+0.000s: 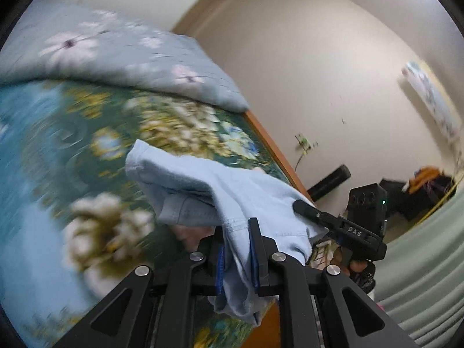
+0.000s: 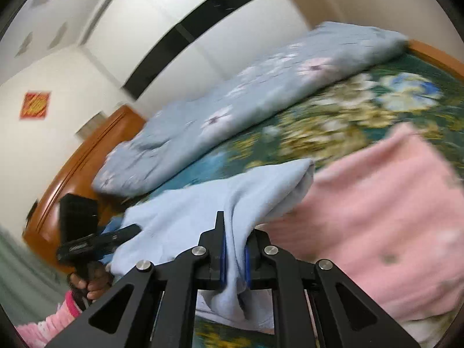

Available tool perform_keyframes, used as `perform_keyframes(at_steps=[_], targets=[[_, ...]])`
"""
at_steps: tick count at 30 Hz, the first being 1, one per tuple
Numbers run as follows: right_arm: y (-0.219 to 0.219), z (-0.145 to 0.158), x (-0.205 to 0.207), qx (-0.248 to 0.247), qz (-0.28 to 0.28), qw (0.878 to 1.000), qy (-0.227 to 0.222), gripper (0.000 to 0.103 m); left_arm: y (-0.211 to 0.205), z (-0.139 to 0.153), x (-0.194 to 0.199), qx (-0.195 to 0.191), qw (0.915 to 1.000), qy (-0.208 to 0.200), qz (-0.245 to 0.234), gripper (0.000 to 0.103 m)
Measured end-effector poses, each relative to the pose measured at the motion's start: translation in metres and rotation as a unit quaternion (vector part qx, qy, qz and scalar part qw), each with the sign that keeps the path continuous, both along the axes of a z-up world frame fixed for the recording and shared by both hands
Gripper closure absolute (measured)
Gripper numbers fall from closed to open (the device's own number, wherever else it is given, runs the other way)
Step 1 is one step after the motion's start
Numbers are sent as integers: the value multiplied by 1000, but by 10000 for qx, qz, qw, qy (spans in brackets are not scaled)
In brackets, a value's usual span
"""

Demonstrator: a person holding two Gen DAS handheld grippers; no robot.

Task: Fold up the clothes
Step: 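Lift the folded T-shirt with both grippers and carry it onto the pink garment, then lower the T-shirt onto the pink stack and open both grippers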

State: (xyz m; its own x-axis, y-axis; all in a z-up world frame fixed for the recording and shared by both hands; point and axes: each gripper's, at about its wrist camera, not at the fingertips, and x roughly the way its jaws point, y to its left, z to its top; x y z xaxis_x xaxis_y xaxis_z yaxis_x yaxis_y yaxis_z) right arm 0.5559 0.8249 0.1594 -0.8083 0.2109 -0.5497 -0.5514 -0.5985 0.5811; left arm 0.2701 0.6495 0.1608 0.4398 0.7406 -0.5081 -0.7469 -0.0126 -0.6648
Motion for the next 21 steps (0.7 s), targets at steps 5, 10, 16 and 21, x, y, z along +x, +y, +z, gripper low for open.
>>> perform_keyframes(at_steps=[5, 10, 16, 21], targets=[[27, 7, 51, 562, -369, 9969, -402, 93, 47, -3, 74, 188, 9973, 631, -316, 86], [54, -42, 85, -8, -1049, 9914, -776, 93, 65, -73, 112, -927, 9838, 1324, -780, 85], [47, -70, 102, -275, -1314, 9898, -480, 91, 43, -79, 84, -901, 9873, 1092, -718, 66], [24, -36, 112, 508, -1765, 9819, -453, 81, 24, -65, 75, -641, 9850, 1531, -471, 67]])
